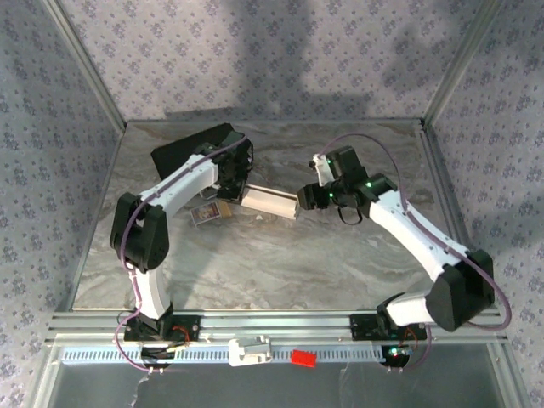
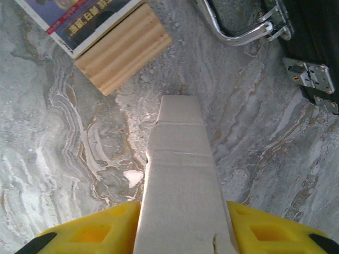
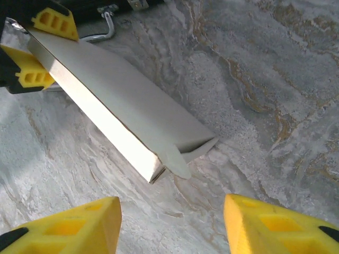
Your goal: Fold the paper box
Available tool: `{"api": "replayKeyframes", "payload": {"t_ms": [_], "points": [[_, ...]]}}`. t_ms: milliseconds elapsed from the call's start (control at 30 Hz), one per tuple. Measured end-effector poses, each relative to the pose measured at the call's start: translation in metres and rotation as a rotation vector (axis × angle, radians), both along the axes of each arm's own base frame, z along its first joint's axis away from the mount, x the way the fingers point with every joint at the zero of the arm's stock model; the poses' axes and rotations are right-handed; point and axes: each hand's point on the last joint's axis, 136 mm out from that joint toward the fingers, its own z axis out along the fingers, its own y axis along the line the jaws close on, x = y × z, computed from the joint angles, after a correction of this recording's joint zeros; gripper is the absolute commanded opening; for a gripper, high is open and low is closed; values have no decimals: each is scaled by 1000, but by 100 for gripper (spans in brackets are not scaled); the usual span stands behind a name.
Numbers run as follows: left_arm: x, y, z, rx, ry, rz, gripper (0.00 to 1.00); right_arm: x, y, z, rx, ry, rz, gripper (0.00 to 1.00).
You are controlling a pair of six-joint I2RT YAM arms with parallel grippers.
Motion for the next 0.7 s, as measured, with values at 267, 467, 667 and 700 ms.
{"api": "replayKeyframes", "payload": {"t_ms": [267, 467, 667, 700], "points": [[3, 3, -4, 23, 28, 12, 43, 22, 6, -13, -134, 24, 93, 50], [1, 6, -4, 36, 38, 14, 43, 27, 8, -33, -216, 38, 144, 42], [2, 6, -4, 39, 37, 15, 43, 26, 18, -35, -240, 26, 183, 30], [2, 5, -4, 38, 36, 15, 43, 25, 19, -36, -243, 25, 186, 28]]}}
